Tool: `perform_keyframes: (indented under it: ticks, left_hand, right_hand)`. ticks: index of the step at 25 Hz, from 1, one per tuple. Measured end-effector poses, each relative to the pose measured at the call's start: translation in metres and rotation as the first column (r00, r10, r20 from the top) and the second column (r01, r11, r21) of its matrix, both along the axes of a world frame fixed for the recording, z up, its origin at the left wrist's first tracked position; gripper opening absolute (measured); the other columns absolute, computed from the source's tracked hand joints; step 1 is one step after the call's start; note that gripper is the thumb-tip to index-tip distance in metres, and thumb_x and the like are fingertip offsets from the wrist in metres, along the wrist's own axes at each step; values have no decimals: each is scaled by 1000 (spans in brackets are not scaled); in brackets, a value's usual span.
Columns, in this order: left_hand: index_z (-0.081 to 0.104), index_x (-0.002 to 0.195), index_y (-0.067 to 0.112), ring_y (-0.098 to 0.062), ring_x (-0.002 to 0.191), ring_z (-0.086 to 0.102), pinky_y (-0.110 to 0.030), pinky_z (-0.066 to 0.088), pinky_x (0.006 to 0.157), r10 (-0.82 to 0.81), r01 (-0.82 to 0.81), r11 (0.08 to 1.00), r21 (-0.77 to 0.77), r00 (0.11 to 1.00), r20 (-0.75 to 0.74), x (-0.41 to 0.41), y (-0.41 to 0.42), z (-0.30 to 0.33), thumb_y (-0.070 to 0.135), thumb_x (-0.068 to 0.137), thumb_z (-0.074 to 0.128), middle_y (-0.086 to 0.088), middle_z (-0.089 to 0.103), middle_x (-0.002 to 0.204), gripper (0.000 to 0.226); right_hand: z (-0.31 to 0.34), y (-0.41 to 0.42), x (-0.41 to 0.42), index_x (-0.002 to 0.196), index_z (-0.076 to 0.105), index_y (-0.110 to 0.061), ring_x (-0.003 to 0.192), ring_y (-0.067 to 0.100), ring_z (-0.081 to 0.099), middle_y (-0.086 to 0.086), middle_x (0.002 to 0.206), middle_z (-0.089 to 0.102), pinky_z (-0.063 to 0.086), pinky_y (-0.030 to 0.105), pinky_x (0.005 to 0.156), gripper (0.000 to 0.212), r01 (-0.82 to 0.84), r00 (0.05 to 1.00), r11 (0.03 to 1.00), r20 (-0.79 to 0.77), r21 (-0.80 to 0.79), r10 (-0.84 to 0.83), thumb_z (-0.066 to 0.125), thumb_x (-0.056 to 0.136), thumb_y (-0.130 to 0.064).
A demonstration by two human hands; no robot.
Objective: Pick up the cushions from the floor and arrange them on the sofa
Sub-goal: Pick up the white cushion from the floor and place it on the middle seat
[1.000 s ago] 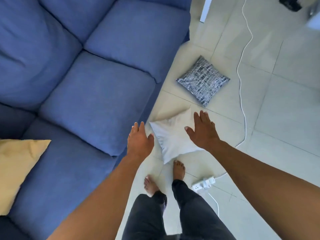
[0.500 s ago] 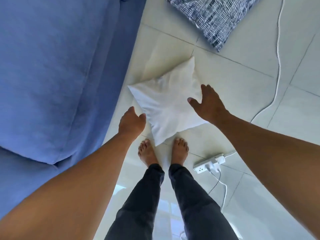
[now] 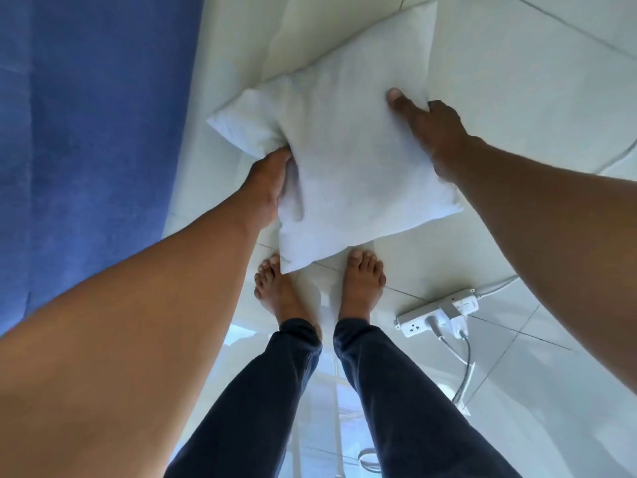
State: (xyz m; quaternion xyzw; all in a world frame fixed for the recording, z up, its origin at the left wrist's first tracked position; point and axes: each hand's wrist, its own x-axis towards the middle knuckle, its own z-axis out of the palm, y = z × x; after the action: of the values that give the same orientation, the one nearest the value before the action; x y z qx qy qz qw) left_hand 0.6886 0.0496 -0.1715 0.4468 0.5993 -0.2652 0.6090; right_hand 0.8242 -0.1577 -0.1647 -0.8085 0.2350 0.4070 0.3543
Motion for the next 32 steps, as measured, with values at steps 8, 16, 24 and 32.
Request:
perform_keyframes:
  ticks: [8,16,24,32]
  left_hand:
    - [69,130,24,-18,119,62,-36,45,110,32,-35,999,37,997,70,-4,-3,185,46,95,68,6,69,131,42]
    - [72,134,27,-21,127,66,-48,47,117,15,-50,981,189,983,182,-9,16,421,53,86,74,6,74,135,54]
    - [72,128,20,-25,118,73,-46,58,101,2,-100,971,217,911,412,-37,27,612,45,82,79,1,80,124,53]
    - [71,126,32,-21,118,72,-43,57,102,-28,-164,945,284,822,568,-59,38,688,39,86,77,5,77,128,42]
  right_hand:
    - [182,-15,-7,112,74,-19,96,16,71,-8,103,74,55,27,82,64,69,994,990,71,120,-78,73,78,-74]
    - [424,-15,-19,109,78,-29,107,12,74,-12,111,79,58,39,103,49,145,960,933,182,329,-213,77,78,-68]
    - [601,-5,-54,90,78,-41,109,4,72,-25,98,79,55,36,106,26,123,914,891,299,437,-273,77,81,-66]
    - [668,17,-56,105,75,-34,102,-6,65,-22,105,73,50,28,94,25,38,907,826,329,562,-265,75,89,-54]
